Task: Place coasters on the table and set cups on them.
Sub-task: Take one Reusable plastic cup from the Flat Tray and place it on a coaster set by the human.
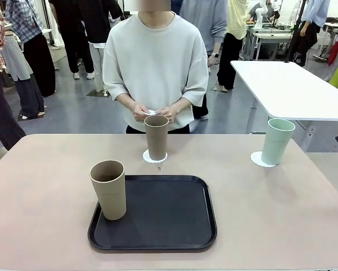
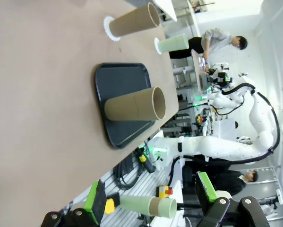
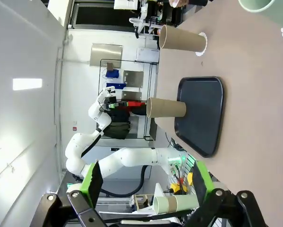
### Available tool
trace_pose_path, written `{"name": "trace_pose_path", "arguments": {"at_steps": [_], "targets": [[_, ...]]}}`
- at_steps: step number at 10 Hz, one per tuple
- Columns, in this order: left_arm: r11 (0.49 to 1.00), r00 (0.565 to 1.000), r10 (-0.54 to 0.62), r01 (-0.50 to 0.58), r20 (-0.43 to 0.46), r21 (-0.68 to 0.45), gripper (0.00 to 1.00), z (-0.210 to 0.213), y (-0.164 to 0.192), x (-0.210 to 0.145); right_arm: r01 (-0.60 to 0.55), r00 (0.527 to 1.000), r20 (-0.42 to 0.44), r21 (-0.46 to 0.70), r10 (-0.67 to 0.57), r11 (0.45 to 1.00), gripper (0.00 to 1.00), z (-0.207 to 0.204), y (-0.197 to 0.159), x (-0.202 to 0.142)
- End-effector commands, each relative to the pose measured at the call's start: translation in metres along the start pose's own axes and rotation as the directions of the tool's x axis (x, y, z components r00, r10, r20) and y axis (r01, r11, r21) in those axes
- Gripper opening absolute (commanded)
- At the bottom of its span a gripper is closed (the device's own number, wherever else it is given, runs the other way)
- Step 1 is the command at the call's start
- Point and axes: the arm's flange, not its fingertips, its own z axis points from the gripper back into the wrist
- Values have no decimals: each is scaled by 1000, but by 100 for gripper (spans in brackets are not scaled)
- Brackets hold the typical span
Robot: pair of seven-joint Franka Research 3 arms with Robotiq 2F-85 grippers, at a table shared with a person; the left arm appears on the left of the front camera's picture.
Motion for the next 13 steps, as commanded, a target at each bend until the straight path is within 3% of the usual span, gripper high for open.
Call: {"name": "trace_pose_path", "arguments": {"at_steps": [1, 13], "targets": [[1000, 1000, -16, 16, 7, -16, 100, 0, -1, 1, -5, 1000, -5, 17, 5, 1000, 100, 8, 0, 2], [1000, 1000, 0, 0, 0, 0, 100, 0, 0, 0, -5, 1000, -5, 17, 5, 1000, 100, 8, 0, 2]]}}
